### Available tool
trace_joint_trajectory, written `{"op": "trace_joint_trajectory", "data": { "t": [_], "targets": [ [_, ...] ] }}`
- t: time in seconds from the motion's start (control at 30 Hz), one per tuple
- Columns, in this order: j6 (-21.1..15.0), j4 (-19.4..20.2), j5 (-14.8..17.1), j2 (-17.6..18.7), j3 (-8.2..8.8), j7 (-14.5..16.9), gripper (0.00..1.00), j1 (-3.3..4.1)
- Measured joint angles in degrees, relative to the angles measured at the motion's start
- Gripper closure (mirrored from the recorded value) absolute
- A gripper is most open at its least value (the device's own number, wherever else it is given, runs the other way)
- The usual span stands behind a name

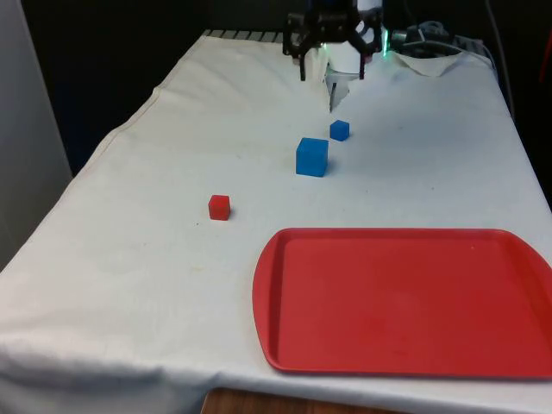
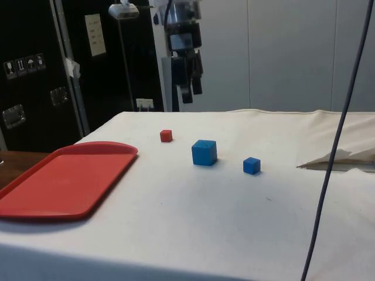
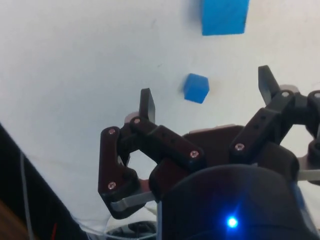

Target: Pick up the largest block and place it onto the tray.

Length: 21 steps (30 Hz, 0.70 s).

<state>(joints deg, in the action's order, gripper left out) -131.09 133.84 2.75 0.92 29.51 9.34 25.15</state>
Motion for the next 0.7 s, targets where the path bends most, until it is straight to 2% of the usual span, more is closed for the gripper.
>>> {"op": "trace_joint_trajectory", "data": {
  "t": [0.3,0.57,0.7],
  "targets": [
    [-5.1,2.98,0.06,0.46,1.09,1.66,0.0,-0.4],
    [-12.15,6.88,0.23,0.69,1.89,2.64,0.0,-0.92],
    [-13.41,7.51,0.4,0.97,1.89,2.64,0.0,-0.92]
  ]
}}
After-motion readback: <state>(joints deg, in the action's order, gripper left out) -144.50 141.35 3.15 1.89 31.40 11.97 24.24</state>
